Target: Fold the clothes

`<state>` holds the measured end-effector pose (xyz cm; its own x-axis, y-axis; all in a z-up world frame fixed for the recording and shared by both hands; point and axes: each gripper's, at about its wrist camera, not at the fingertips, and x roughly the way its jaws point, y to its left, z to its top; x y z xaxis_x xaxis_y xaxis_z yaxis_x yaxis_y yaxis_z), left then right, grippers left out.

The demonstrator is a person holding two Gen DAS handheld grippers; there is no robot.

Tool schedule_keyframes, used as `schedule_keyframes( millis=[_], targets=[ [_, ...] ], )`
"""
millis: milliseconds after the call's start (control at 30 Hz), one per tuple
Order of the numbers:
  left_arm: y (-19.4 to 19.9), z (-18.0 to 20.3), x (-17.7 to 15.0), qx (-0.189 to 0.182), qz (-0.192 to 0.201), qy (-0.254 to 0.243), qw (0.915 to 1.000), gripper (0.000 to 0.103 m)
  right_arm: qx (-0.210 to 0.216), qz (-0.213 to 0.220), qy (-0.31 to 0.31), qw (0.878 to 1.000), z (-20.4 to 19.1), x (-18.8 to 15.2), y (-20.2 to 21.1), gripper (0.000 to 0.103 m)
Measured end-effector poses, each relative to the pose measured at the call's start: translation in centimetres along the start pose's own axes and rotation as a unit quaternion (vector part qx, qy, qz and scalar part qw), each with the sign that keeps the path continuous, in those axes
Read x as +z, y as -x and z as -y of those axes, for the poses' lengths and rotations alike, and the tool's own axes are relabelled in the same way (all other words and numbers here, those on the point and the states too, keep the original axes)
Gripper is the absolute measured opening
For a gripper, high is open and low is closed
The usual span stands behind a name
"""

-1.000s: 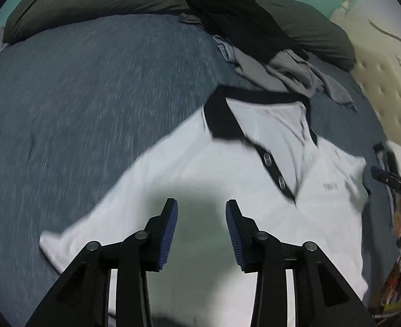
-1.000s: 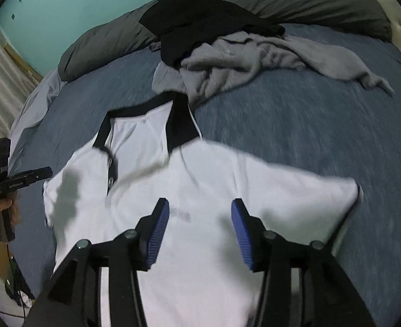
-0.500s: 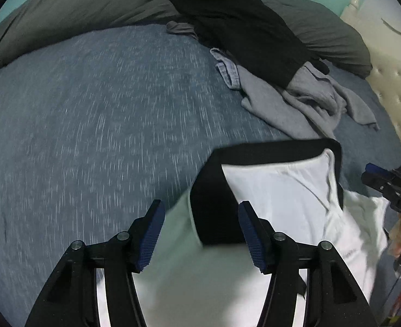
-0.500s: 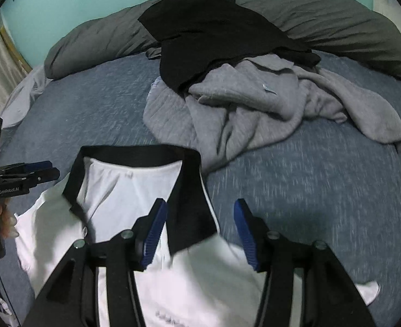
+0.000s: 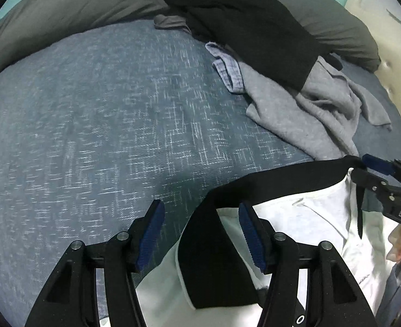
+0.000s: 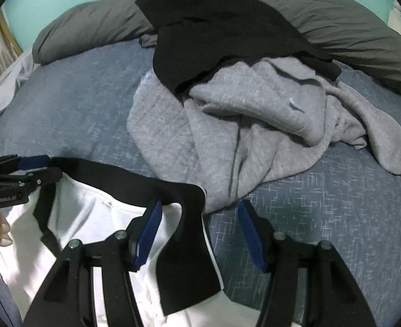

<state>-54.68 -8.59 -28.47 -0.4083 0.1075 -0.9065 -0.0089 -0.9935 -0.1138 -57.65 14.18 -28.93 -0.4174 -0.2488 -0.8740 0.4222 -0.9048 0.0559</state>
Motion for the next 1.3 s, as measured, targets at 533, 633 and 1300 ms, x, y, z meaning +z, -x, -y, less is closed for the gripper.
schedule_keyframes(
  millis=[533,633,1300],
  targets=[
    [2.7,0.9,0.2,0.003,0.044,-0.033,0.9985,0.012,-0.042,0.042,0.034,0.998,-0.2,0.0,2.9,0.005],
    [4.0,1.1,0.8,0.004,0.058,-0.034,0.9978,0.011,-0.052,0.056,0.038,0.996,-0.3,1.1,4.6,0.005],
    [-0.1,-0.1,6.6,0.017,0.054,-0.016,0.9983,0.011,-0.065,0.064,0.024,0.996,1.4,7.6,0.7,0.004]
  ],
)
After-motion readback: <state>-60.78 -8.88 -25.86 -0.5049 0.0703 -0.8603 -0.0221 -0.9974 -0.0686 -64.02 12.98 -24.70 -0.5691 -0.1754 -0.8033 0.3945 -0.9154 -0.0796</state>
